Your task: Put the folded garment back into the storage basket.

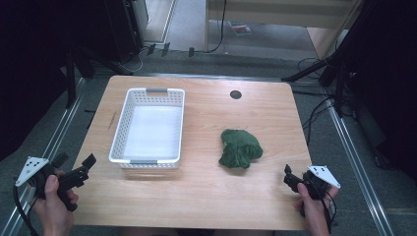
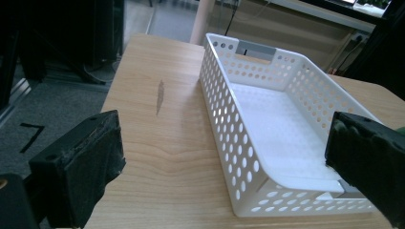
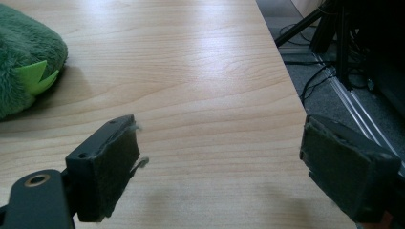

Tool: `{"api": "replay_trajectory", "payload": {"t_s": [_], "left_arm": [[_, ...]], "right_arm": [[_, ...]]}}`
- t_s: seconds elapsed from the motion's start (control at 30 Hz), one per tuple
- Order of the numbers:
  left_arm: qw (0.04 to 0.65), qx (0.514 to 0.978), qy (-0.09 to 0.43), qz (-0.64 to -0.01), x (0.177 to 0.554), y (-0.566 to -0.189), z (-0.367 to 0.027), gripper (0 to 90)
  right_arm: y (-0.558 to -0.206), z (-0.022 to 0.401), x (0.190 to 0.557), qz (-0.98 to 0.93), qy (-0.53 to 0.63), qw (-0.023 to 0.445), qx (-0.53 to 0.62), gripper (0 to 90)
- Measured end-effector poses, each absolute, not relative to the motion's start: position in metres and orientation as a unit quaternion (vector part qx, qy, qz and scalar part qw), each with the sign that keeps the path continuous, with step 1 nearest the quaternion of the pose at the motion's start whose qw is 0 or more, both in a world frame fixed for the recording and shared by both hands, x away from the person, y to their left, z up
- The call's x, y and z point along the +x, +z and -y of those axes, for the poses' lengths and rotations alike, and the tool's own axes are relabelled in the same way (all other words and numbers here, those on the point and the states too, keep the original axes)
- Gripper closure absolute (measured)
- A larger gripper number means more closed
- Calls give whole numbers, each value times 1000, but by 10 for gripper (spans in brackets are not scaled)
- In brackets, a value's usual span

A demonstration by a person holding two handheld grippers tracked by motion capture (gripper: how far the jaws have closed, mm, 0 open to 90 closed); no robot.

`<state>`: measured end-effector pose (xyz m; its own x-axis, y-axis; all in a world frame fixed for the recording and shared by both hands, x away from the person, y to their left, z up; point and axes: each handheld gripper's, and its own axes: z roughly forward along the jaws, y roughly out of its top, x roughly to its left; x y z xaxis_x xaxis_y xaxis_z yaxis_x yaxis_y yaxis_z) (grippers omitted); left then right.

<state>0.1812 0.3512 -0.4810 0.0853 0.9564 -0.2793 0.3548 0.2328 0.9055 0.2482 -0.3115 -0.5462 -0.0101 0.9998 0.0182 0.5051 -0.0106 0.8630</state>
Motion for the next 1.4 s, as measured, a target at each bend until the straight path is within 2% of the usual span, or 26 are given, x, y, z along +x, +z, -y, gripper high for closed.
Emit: {"api": "replay_trajectory", "payload": {"t_s": [0.23,0.63,1.4], "left_arm": [[501,553,297,-595,187,-469,-337,0],[504,588,274,-570,212,-455,-284,0],[516,635,225,-529,246,-454,-188,0]], "right_arm": [[-546,310,247,-610,354,355,613,129],[-546,311,248,-610,356,355,613,129],[-546,311,249,-613,355,349,614,129]]}}
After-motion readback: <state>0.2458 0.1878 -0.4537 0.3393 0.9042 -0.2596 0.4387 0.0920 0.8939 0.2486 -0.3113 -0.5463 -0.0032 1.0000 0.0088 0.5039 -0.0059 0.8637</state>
